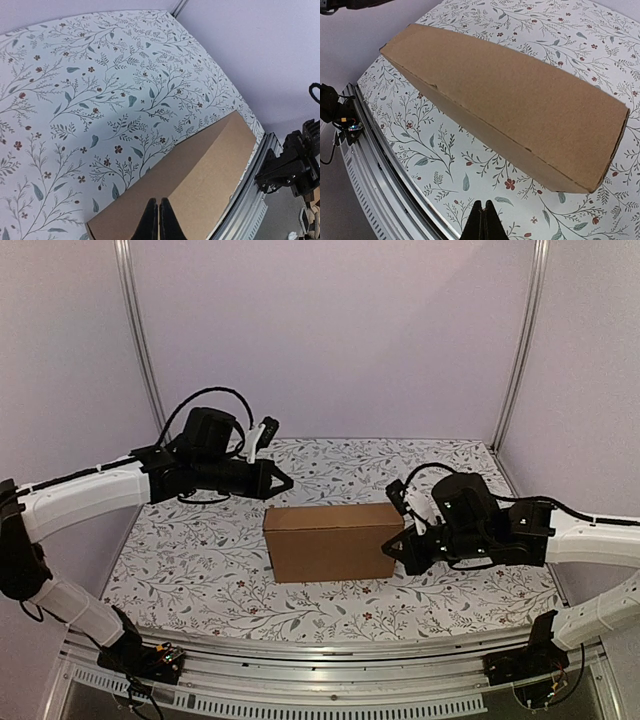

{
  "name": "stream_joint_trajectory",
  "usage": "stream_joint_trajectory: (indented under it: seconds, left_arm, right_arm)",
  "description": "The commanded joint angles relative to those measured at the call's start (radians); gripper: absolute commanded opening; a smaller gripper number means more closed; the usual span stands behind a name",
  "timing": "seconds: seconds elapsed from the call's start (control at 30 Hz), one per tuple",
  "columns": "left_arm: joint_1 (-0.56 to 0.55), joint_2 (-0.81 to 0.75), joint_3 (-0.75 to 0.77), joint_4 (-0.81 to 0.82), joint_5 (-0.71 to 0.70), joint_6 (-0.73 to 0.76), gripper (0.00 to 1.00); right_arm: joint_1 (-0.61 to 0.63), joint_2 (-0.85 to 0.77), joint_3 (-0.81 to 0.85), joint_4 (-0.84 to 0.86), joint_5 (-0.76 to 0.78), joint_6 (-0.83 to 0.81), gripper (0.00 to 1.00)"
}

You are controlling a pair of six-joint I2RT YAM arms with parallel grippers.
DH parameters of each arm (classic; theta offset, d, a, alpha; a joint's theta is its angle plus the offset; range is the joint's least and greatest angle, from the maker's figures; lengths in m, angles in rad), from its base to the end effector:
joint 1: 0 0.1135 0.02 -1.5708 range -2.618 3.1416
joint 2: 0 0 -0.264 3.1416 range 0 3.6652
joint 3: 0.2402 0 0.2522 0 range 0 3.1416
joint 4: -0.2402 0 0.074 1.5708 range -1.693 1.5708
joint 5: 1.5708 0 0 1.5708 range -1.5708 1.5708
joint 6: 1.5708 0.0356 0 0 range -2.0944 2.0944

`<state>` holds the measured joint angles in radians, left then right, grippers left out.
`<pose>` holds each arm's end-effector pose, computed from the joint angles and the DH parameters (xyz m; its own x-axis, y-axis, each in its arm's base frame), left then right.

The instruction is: Fold the paper box

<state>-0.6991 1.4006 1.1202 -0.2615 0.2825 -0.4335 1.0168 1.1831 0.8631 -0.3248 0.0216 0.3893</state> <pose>0.2385 -0.2135 0.3078 -0.6946 0.0570 -0.7171 0.5609 0.6670 -0.4903 0.1370 0.2200 0.2719 -0.6118 -0.2677 -0.7443 -0.6582 0.6942 0.2913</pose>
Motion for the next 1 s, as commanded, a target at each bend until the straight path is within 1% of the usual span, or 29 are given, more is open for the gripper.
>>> stream_joint_trajectory:
  seconds: [0.0, 0.17, 0.3, 0.43, 0.57, 0.77, 0.97]
  left_arm:
    - [0.012, 0.090, 0.028, -0.072, -0.028, 0.032, 0.04]
    - [0.018, 0.172, 0.062, -0.102, -0.013, 0.034, 0.01]
    - [0.018, 0.189, 0.049, -0.111, 0.008, 0.024, 0.00]
    - [0.017, 0.167, 0.010, -0.097, 0.026, 0.004, 0.00]
    - [0.015, 0.126, -0.033, -0.078, 0.043, -0.021, 0.00]
    - [0.012, 0.069, -0.100, -0.056, 0.047, -0.044, 0.00]
    - [0.000, 0.031, -0.148, -0.008, 0.069, -0.078, 0.00]
  right_arm:
    - [0.032, 0.046, -0.050, 0.045, 0.056, 0.057, 0.00]
    - [0.032, 0.110, -0.056, 0.041, 0.201, 0.117, 0.00]
    - [0.030, 0.143, -0.027, 0.037, 0.326, 0.138, 0.00]
    - [0.019, 0.186, 0.026, 0.045, 0.366, 0.132, 0.00]
    - [-0.007, 0.234, 0.076, 0.085, 0.346, 0.114, 0.00]
    - [-0.025, 0.321, 0.168, 0.149, 0.259, 0.079, 0.00]
    - [-0.026, 0.448, 0.272, 0.188, 0.156, 0.062, 0.00]
